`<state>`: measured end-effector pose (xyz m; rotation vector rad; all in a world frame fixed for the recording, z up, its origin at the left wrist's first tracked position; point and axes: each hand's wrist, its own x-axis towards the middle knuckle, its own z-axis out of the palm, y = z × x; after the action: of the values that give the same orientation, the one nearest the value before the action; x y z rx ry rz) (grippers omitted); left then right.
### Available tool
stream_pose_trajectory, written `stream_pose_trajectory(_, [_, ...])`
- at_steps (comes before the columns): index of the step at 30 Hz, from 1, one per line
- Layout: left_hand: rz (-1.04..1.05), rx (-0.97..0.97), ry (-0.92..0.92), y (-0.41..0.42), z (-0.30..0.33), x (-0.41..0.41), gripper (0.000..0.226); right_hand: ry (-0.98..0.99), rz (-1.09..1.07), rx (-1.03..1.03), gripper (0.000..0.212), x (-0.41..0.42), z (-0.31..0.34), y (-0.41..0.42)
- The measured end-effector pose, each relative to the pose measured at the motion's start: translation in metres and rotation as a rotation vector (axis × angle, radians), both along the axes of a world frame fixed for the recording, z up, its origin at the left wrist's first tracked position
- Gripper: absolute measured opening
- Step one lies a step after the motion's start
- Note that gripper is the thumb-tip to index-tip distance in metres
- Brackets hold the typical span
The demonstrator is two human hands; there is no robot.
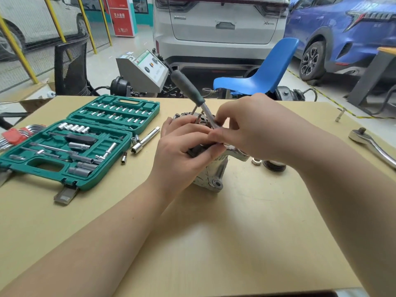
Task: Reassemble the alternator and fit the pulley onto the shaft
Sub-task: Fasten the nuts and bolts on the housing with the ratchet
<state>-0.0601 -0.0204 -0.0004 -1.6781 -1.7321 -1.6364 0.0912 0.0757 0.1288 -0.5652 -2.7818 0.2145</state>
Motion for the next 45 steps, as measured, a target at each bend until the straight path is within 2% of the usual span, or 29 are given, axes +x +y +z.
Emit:
stream_pose_trajectory(9, [-0.027,-0.05,-0.15,-0.004,0.005,0.007,0.033,0.0,0.047,-0.057,0.017,-0.002,0.0,0.006])
stream_pose_trajectory(18, [0.142,-0.075,-0.221,-0.004,-0.002,0.012,0.073,-0.051,0.054,0.008,0.022,-0.008,0.002,0.009])
stream_pose_trajectory(22, [0.168,-0.077,-0.358,0.0,-0.001,0.011,0.097,-0.065,0.054,-0.001,0.022,-0.01,0.002,0.009])
stream_pose_trajectory(26, [0.108,-0.156,-0.437,0.002,0.0,0.004,0.102,-0.083,0.074,-0.017,0.02,-0.01,0.004,0.009])
stream_pose_trajectory(29, [0.077,-0.144,-0.475,0.004,-0.001,0.003,0.086,-0.102,0.116,-0.028,0.018,-0.01,0.008,0.01])
stream_pose_trajectory(30, [0.104,-0.151,-0.468,0.004,-0.001,0.003,0.09,-0.113,0.133,-0.036,0.017,-0.01,0.01,0.011])
stream_pose_trajectory(33, [0.142,-0.198,-0.484,0.003,-0.001,0.003,0.125,-0.152,0.185,-0.048,0.021,-0.007,0.017,0.014])
stream_pose_trajectory(34, [0.147,-0.199,-0.476,0.003,-0.001,0.002,0.128,-0.166,0.205,-0.031,0.023,-0.005,0.019,0.015])
stream_pose_trajectory(37, [0.163,-0.191,-0.432,0.002,0.001,0.004,0.131,-0.187,0.238,0.016,0.024,-0.001,0.02,0.018])
stream_pose_trajectory(41, [0.143,-0.259,-0.434,-0.001,0.001,0.002,0.139,-0.153,0.165,0.008,0.02,-0.005,0.018,0.013])
stream_pose_trajectory(42, [0.137,-0.262,-0.415,-0.002,0.001,0.002,0.135,-0.155,0.145,0.026,0.019,-0.009,0.016,0.011])
stream_pose_trajectory(45, [0.116,-0.209,-0.391,-0.002,0.001,0.002,0.105,-0.183,0.099,0.106,0.028,-0.017,0.011,0.007])
